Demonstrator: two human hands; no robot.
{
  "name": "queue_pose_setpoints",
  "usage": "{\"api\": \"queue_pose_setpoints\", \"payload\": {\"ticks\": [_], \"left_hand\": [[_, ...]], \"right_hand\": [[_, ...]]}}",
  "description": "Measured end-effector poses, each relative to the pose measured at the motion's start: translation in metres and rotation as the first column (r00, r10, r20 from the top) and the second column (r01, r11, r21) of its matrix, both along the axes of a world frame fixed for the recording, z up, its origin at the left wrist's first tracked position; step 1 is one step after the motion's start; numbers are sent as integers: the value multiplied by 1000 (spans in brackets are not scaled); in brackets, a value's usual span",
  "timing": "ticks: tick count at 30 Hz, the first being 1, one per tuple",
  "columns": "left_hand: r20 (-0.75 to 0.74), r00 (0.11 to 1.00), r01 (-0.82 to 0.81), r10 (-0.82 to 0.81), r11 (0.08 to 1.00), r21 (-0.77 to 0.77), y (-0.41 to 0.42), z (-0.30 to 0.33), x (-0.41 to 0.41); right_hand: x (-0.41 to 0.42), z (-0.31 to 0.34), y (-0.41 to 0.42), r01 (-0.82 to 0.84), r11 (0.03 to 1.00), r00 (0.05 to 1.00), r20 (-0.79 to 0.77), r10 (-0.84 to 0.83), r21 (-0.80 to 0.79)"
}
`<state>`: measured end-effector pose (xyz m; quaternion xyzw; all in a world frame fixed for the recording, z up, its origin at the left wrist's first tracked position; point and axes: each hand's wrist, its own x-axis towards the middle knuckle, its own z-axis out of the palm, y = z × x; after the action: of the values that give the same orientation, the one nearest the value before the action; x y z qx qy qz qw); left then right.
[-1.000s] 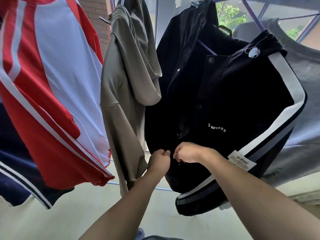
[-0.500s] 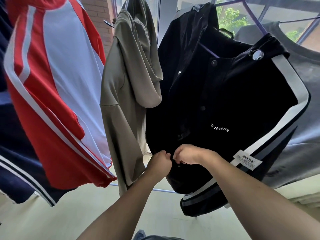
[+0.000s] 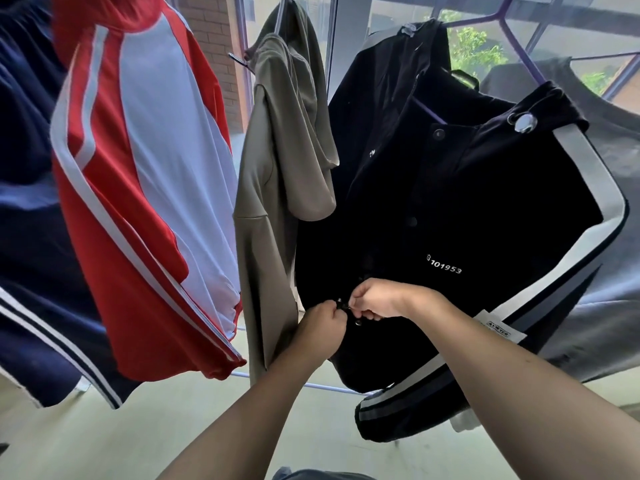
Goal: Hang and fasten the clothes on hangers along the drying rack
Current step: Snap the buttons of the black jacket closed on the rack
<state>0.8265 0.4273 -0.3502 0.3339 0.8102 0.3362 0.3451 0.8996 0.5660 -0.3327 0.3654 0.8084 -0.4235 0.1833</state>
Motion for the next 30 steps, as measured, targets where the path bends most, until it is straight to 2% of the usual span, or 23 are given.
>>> {"api": "queue_pose_setpoints", "payload": {"ticks": [6, 14, 18, 25, 28, 30], "left_hand": [[-46, 998, -38, 44, 992, 118, 0, 0, 0], [127, 988, -110, 92, 984, 138, 10, -10, -3], [256, 949, -234, 185, 956, 179, 7, -10, 1], [210, 948, -289, 240, 923, 254, 6, -12, 6], [354, 899, -342, 257, 917, 204, 12, -10, -2], [439, 873, -301, 215, 944, 135, 15, -10, -6]], "right_hand": [[-3, 11, 3, -51, 999, 997, 60, 52, -20], [-1, 14, 7, -60, 997, 998, 25, 61, -50], [0, 11, 5, -40, 997, 999, 2, 41, -59], [-3, 8, 4, 64, 998, 996, -68, -63, 16], [-7, 14, 4, 35, 999, 995, -98, -32, 29], [-5, 15, 4, 7, 1000, 996, -85, -6, 14]]}}
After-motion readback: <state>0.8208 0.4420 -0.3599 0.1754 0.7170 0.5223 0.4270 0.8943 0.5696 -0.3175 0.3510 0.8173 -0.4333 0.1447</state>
